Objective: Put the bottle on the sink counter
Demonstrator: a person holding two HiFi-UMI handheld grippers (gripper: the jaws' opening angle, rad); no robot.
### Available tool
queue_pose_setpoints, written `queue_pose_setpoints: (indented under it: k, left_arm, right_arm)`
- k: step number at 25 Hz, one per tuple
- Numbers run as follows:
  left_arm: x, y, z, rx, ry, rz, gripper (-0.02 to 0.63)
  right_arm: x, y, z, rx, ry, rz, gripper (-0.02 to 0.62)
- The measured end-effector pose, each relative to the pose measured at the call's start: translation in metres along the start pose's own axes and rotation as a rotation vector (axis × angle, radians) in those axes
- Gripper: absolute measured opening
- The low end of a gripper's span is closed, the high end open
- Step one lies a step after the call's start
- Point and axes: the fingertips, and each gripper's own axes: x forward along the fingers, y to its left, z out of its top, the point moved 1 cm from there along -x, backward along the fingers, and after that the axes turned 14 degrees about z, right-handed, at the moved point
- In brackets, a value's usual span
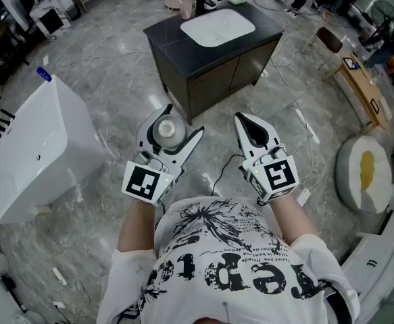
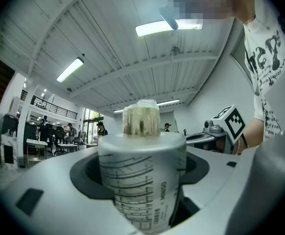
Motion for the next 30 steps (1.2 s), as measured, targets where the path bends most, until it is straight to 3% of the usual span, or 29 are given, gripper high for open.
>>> queue_pose_setpoints:
  k: [18, 22, 30]
  left_arm:
    - [0.051, 0.031, -0.036, 0.013, 0.038, -0.003, 0.346]
    - [0.086, 0.036, -0.035, -0.026, -0.028, 0.049, 0.345]
    - [0.223, 0.048, -0.066, 0.031, 0.035, 0.182, 0.345]
  right_arm:
    - [0.047, -0.05, -0.039, 0.082, 0.019, -0.015, 0.014]
    - [0.064, -0.089, -0.048, 0.096, 0.014, 0.011, 0.014]
    - [0.12, -0.235, -0.071, 0.101, 0.013, 0.151, 0.014]
